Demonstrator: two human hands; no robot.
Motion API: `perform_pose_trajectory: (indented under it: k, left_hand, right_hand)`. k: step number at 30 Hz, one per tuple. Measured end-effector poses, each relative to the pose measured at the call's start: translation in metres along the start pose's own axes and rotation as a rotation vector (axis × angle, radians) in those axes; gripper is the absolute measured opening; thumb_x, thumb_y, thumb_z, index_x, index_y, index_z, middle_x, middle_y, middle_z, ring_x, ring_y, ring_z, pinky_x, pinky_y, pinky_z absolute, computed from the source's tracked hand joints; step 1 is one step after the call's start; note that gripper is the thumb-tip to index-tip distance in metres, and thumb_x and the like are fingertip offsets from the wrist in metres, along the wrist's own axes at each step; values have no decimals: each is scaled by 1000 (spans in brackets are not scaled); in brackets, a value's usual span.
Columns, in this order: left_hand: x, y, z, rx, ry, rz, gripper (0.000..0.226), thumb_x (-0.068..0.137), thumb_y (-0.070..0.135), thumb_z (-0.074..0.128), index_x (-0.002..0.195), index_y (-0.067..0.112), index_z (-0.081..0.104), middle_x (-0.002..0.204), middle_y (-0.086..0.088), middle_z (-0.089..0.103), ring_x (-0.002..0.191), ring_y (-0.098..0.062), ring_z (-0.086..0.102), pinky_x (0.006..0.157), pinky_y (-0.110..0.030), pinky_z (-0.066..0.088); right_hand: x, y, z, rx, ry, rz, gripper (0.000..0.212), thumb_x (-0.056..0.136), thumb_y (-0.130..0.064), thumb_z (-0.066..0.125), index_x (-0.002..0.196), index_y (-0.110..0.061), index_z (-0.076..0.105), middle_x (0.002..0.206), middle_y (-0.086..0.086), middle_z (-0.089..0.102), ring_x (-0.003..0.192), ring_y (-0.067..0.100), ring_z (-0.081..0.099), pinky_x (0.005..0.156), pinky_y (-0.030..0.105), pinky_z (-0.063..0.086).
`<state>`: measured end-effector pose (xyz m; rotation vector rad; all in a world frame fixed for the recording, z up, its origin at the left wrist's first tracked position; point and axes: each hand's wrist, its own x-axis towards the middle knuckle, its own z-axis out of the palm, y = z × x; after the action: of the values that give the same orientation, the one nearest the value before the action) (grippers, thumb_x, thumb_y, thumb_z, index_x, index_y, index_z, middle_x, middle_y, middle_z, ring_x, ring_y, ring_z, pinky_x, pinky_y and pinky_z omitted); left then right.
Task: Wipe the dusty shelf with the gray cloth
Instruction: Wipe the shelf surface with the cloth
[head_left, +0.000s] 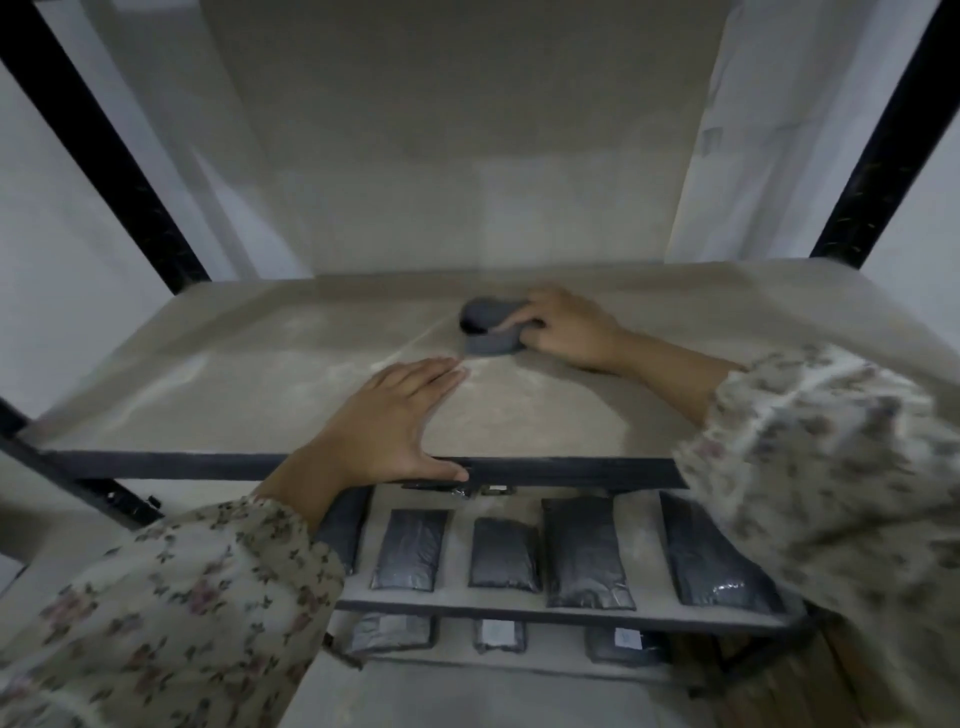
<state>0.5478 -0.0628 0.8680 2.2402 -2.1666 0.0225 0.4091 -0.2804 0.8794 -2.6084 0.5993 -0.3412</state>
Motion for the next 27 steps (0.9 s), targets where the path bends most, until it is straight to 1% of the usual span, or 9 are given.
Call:
perform_pose_trajectory:
  k: [2, 5, 9, 11, 15, 18, 21, 24, 27]
  left_hand:
    - [1, 0, 0, -2, 9, 3, 115, 58, 87, 36, 151, 26, 8, 159, 7, 7, 144, -10, 8, 111, -19, -4]
    - [2, -2, 2, -5, 30, 12, 114, 59, 87, 36, 151, 27, 7, 159, 9, 6, 144, -9, 6, 112, -20, -3]
    - [3, -5, 4, -10, 38, 23, 113, 60, 88, 38, 151, 29, 4, 159, 11, 3, 144, -7, 3, 111, -19, -5]
    - [2, -5, 4, -23, 41, 30, 115, 58, 88, 37, 151, 28, 5, 159, 11, 4, 144, -7, 5, 112, -20, -4]
    - [1, -4, 5, -61, 50, 33, 122, 50, 93, 27, 150, 26, 10, 158, 9, 9, 145, -9, 9, 113, -22, -1]
    - [-2, -1, 4, -61, 51, 18, 125, 48, 91, 30, 150, 21, 13, 158, 5, 12, 144, -11, 10, 111, -20, -2]
    - [-3, 1, 1, -55, 52, 13, 130, 47, 92, 38, 150, 17, 15, 158, 2, 16, 144, -13, 12, 111, -20, 0]
    - [-1, -1, 1, -41, 73, 28, 123, 52, 89, 34, 150, 19, 13, 158, 2, 16, 143, -13, 13, 113, -23, 2]
    - [0, -3, 3, -32, 70, 45, 119, 55, 88, 31, 151, 22, 8, 159, 7, 10, 144, -9, 8, 116, -26, 3]
  right_hand:
    - [-13, -7, -4, 89, -110, -19, 36, 85, -7, 52, 113, -24, 67, 108, 2, 58, 101, 17, 53, 85, 28, 41]
    - [11, -2, -21, 273, -10, 134, 37, 84, -2, 52, 114, -20, 65, 109, -1, 57, 103, 15, 53, 86, 25, 42]
    - [43, 9, -13, -34, 67, 153, 41, 88, -12, 41, 120, -28, 61, 124, 10, 58, 102, 31, 56, 86, 42, 49]
    - [38, 9, 1, -171, 94, 133, 41, 89, -14, 39, 121, -28, 61, 131, 10, 53, 114, 31, 47, 95, 43, 42]
    - [3, -3, 9, -101, 52, 39, 39, 88, -14, 44, 120, -28, 62, 128, 8, 54, 120, 27, 43, 96, 33, 37]
    - [-30, -15, 15, -74, 49, -63, 39, 81, -19, 45, 113, -23, 67, 119, 7, 59, 110, 24, 47, 91, 31, 38]
    - [-54, -31, 10, 17, 14, -106, 35, 82, -8, 49, 108, -20, 70, 101, -4, 56, 100, 13, 42, 84, 28, 35]
    - [-49, -35, -6, 208, -58, -9, 35, 83, 4, 50, 109, -12, 69, 102, 0, 58, 100, 15, 50, 82, 21, 39]
    - [-10, -25, -23, 240, 93, 143, 35, 86, 1, 50, 116, -10, 64, 122, 8, 60, 104, 14, 52, 85, 17, 40]
